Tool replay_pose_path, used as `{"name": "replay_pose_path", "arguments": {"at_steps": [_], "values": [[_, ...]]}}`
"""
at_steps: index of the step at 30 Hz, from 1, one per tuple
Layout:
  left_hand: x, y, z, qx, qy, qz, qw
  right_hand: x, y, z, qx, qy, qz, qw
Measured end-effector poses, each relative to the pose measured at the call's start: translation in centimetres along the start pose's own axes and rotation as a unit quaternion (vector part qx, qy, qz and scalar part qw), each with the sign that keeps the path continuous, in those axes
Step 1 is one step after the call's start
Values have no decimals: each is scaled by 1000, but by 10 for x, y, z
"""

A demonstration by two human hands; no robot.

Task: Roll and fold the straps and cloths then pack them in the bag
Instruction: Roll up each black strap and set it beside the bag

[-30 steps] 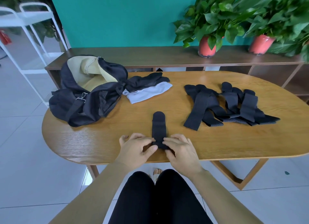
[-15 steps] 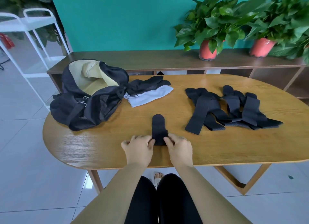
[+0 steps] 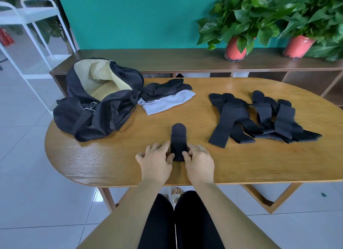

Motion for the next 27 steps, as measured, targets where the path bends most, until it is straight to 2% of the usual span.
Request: {"name": "replay_pose_path", "arguments": {"at_steps": [10,15,18,23,27], "values": [[2,4,12,-37,87,-9,995,4,2,-4,-2,-42,25,999],[0,3,18,-88,161,-62,981,5,-3,-13,25,-100,30,994],[3,2,16,-103,194,-99,971,11,-5,-16,45,-140,-11,989],[16,-4,9,-86,209,-115,967,33,-6,-18,72,-201,-145,966],[24,-8,0,-2,159,-107,981,38,-17,-22,23,-203,-129,970]]}}
Point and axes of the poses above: each hand's wrist, its own x-axis away from the middle knuckle, its own y-axis out of the palm, z = x × y, the point moved 9 cm from there along -x, towards the middle knuckle
